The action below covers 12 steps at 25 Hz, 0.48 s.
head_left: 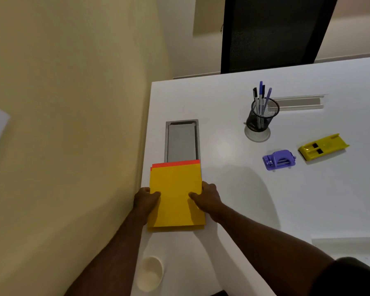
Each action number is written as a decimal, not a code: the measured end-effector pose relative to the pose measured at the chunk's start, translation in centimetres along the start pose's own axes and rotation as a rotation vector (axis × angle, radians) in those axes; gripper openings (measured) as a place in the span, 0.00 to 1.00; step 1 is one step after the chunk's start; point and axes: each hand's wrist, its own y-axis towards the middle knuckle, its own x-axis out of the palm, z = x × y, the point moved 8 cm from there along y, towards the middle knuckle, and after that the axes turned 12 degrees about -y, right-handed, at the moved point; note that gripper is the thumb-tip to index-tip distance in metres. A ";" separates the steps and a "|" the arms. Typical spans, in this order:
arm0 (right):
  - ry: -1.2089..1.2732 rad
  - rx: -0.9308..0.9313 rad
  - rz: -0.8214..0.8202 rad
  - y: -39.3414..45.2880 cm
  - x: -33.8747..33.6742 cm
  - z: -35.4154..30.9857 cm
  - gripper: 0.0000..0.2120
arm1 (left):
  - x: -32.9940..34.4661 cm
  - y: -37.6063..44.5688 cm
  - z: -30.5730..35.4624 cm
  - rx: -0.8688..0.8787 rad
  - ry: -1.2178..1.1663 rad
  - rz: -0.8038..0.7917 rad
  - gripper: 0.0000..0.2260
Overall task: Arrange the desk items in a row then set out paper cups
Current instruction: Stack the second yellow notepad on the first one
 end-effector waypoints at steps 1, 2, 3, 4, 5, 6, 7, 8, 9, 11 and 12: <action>-0.023 -0.015 0.006 0.0 0.4 0.0 0.28 | -0.1 0.0 -0.1 0.005 0.020 0.019 0.26; -0.051 -0.033 0.022 0.1 0.6 0.0 0.29 | -0.3 0.1 -0.2 0.019 0.042 0.040 0.27; -0.079 -0.046 0.042 0.2 0.8 0.0 0.29 | -0.4 0.1 -0.2 0.027 0.064 0.059 0.27; -0.096 -0.049 0.059 0.2 0.9 0.1 0.29 | -0.5 0.2 -0.3 0.036 0.076 0.071 0.27; -0.096 -0.038 0.067 0.2 0.9 0.2 0.29 | -0.4 0.0 -0.3 0.040 0.090 0.080 0.27; -0.090 -0.025 0.068 0.2 1.0 0.3 0.28 | -0.4 0.1 -0.4 0.047 0.104 0.086 0.26; -0.085 -0.015 0.066 0.1 1.1 0.4 0.28 | -0.4 0.0 -0.4 0.051 0.117 0.087 0.23; -0.088 -0.013 0.066 0.1 1.2 0.5 0.27 | -0.3 0.1 -0.4 0.063 0.118 0.089 0.17; -0.095 -0.016 0.067 0.0 1.2 0.4 0.26 | -0.2 -0.1 -0.4 0.067 0.109 0.082 0.11; -0.118 -0.026 0.067 -0.1 1.3 0.4 0.25 | -0.1 -0.1 -0.4 0.082 0.105 0.077 0.10; -0.133 -0.030 0.065 -0.1 1.3 0.4 0.25 | 0.0 0.0 -0.4 0.087 0.110 0.072 0.12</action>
